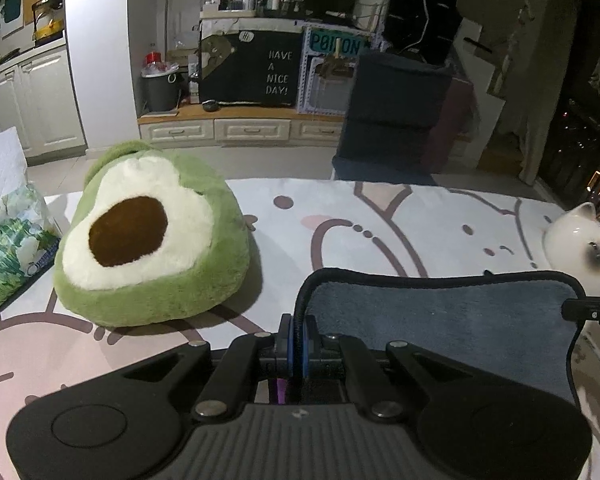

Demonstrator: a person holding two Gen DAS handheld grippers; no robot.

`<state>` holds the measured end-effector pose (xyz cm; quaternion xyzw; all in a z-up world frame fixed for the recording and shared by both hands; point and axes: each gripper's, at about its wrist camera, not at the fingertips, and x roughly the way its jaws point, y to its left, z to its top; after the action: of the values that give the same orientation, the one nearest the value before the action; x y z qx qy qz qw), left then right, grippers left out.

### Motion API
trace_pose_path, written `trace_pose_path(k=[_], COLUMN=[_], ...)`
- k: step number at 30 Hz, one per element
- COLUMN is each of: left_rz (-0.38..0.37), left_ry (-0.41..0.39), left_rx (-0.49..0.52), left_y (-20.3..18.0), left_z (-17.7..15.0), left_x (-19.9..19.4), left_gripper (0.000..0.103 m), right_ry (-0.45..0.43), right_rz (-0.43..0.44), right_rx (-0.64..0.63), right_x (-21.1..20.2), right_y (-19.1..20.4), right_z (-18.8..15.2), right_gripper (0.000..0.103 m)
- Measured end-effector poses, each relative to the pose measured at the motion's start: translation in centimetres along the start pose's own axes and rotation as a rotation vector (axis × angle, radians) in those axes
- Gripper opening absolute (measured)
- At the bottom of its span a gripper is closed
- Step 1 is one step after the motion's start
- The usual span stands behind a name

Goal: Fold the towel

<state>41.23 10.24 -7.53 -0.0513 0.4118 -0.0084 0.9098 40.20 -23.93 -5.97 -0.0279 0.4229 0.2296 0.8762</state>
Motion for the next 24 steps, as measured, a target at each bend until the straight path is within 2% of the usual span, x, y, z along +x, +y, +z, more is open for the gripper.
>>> trace_pose_path(k=[8,14,16,18,19,20,22,24], left_rz=[0.035,0.041,0.054,0.070,0.073,0.080,0.091,0.092], left_ry=[0.027,0.026,0.016,0.019,0.023,0.019,0.008,0.019], left_rx=[0.016,0.000,-0.015,-0.021,-0.033,-0.043,-0.040,-0.032], left_y=[-0.1,-0.2,-0.2,-0.1,0.0,0.1,0.1,0.2], left_z=[0.6,0.7,0.6,0.6,0.5,0.5,0.4,0.3], left_x=[2.5,2.9,2.8,2.8,2.8,2.7,2.5,2.5], left_gripper=[0.004,0.005,0.009,0.031,0.055,0.076,0.088,0.093], right_ry=[0.035,0.057,0.050,0.035,0.038,0.045,0.038,0.044], right_rz=[-0.041,-0.068,-0.064,-0.050,-0.037,-0.026,-0.036,-0.026], right_rx=[-0.014,-0.017,-0.011,0.010,0.023,0.039,0.050,0.042], right_x=[2.9,4.1,4.3,4.5,4.6,4.7,4.7,4.6], right_y=[0.2,0.3,0.2,-0.1,-0.2,-0.4,-0.3,-0.1], right_z=[1.0,1.0,0.8,0.6,0.5,0.5,0.4,0.2], right_gripper=[0.005,0.005,0.005,0.009,0.023,0.047,0.074,0.083])
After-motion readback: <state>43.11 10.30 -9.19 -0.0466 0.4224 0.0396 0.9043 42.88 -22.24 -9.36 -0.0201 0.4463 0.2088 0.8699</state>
